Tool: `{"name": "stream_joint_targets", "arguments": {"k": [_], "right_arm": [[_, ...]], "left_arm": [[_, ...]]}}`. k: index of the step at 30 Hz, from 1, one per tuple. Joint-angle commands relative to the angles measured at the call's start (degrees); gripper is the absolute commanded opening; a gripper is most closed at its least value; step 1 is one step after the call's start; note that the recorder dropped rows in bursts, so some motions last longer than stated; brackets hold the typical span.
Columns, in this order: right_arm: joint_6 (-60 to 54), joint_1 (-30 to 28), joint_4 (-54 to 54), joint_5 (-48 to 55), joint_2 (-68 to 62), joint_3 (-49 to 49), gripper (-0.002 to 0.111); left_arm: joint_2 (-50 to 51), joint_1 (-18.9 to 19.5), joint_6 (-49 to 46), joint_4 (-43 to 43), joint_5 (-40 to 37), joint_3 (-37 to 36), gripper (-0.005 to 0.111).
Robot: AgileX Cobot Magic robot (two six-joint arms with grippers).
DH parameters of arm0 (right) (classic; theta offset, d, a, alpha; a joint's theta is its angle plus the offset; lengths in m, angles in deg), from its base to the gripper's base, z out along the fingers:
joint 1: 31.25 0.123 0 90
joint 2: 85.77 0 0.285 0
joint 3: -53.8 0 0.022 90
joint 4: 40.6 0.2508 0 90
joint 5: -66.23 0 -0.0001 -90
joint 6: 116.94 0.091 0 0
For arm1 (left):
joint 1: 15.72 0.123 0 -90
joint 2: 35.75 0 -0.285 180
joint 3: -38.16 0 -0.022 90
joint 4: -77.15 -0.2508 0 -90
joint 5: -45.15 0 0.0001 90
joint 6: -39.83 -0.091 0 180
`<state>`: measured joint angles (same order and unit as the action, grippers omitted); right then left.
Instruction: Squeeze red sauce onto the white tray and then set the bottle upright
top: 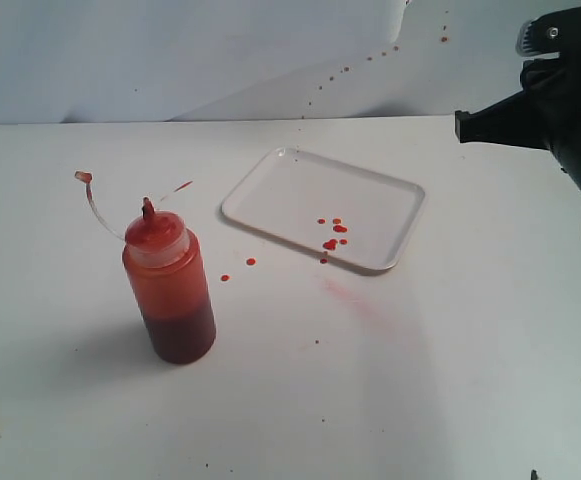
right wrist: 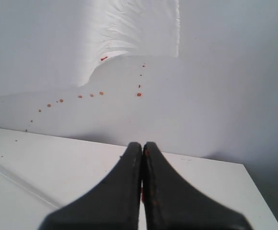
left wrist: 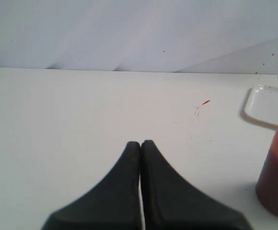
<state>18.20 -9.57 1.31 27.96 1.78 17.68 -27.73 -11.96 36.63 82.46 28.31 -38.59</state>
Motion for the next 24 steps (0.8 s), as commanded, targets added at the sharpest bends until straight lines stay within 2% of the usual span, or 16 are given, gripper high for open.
{"name": "stream_joint_targets", "arguments": {"k": [1,9,19,24], "right_arm": [[0.2,-0.4,-0.4,0.1,1.4,0.1,0.000],[0.2,-0.5,-0.4,0.1,14.8,0.1,0.000],[0.2,-0.5,-0.4,-0.2,44.6,0.1,0.000],[0.2,-0.5,-0.4,-0.4,55.3,0.1,0.000]], "left_arm": [[-0.2,0.3,-0.2,-0.1,0.4,-0.5,0.000],[-0.2,0.3,-0.2,-0.1,0.4,-0.5,0.000],[-0.2,0.3,-0.2,-0.1,0.4,-0.5,0.000],[-0.2,0.3,-0.2,-0.1,0.4,-0.5,0.000]]}}
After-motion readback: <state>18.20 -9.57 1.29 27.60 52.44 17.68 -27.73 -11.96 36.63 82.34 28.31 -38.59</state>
